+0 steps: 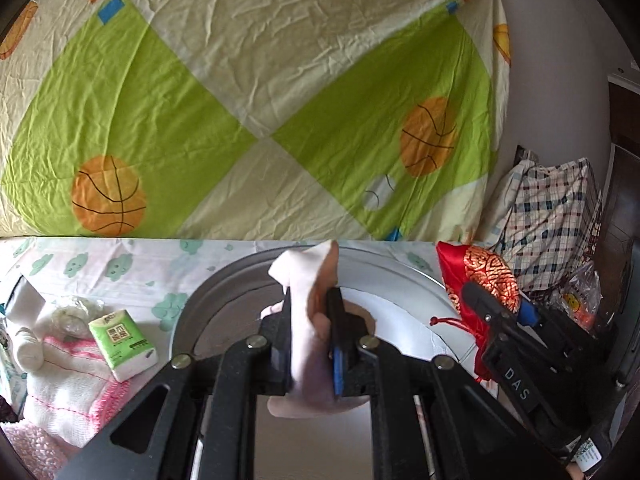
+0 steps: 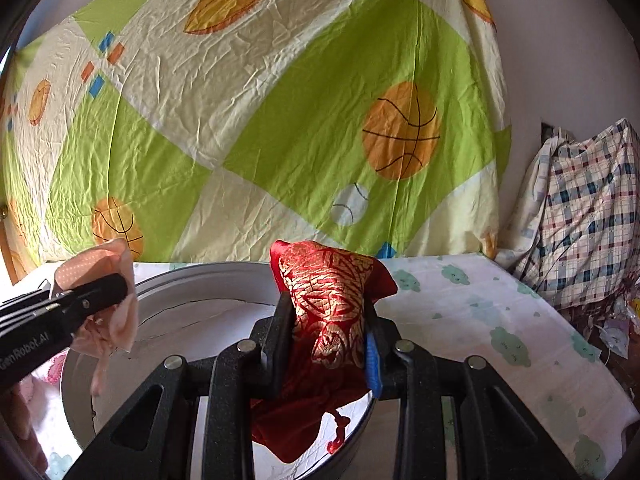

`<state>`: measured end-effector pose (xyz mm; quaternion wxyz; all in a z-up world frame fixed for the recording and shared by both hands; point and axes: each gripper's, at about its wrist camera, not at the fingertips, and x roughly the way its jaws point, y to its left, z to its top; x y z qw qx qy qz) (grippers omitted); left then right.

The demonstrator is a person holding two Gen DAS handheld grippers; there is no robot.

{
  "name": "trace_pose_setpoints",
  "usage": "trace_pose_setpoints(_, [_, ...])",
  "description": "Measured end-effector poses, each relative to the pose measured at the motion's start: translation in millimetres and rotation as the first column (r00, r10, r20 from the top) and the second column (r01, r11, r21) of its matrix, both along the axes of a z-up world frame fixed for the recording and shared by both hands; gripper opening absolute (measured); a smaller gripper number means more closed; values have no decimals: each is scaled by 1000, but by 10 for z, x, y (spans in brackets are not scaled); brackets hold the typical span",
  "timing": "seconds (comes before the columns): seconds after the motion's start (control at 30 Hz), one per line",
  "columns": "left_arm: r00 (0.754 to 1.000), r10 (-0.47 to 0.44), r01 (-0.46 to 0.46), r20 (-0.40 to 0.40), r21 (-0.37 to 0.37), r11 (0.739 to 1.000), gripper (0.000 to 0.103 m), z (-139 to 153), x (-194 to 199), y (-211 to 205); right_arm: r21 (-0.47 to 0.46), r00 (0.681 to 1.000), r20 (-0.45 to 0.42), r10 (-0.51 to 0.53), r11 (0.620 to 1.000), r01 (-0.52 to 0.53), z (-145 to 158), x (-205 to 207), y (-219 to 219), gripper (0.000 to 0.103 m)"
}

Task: Organize soft objects
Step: 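Carry both items over the round tin and open both tools to drop them, then lift both open tools away from the tin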

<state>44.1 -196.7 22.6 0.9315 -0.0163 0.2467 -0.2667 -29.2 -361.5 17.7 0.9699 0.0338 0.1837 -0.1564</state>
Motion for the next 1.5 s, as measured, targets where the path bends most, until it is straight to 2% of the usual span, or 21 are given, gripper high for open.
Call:
trace_pose_setpoints(0.23, [998,2,1,-55,47,999,12,-169,100,-88,7,998,-59,12,1000,-12,-70,95,15,33])
trace_pose_setpoints(0.6, [997,30,-23,-68,101,995,11,-271,157,-127,22,996,-89,31,999,-29,-118,159,41,35])
trace_pose_setpoints(0.7, [996,46,-36,-78,118,992,16,-302,186,-116,58,994,-98,50,997,-44,-129,169,33,58])
trace_pose_setpoints(0.73, [996,54,-44,-77,123,991,24,-302,179,-110,65,995,-92,49,997,-43,-121,161,35,70])
trace_pose_setpoints(0.77, [996,60,-51,-66,125,991,45,-293,160,-100,67,996,-72,46,997,-41,-103,133,37,76])
trace_pose_setpoints(0.8, [996,67,-60,-53,130,990,58,-276,135,-93,69,998,-44,43,997,-40,-78,96,41,77])
trace_pose_setpoints(0.83, [997,77,-72,-33,127,989,77,-249,101,-77,73,999,-10,39,997,-38,-41,48,32,78])
trace_pose_setpoints(0.87, [996,92,-91,-4,112,990,88,-213,56,-38,75,999,26,27,997,-28,0,-6,15,79])
trace_pose_setpoints(0.9, [993,112,-114,30,92,989,93,-166,7,8,77,998,66,6,997,-11,41,-70,-6,81])
trace_pose_setpoints(0.93, [989,132,-137,67,71,988,102,-112,-37,62,79,993,114,-28,997,19,82,-148,-37,86])
trace_pose_setpoints(0.97, [982,158,-164,106,50,985,103,-58,-81,122,86,985,160,-67,995,54,112,-225,-72,94])
trace_pose_setpoints(1.03, [958,227,-233,173,14,972,103,23,-132,254,113,961,236,-145,986,120,160,-356,-155,96])
trace_pose_setpoints(1.1, [935,290,-294,205,-12,956,103,58,-145,391,146,944,263,-199,975,165,190,-417,-239,96])
trace_pose_setpoints(1.27, [906,381,-373,186,-81,924,103,73,-105,727,209,936,244,-255,956,206,185,-397,-385,96])
trace_pose_setpoints(1.37, [885,430,-420,180,-89,903,103,36,-115,855,198,935,242,-261,956,216,183,-403,-378,96])
trace_pose_setpoints(1.5, [877,443,-441,188,-57,896,103,-35,-143,893,149,925,274,-262,962,228,189,-446,-289,96])
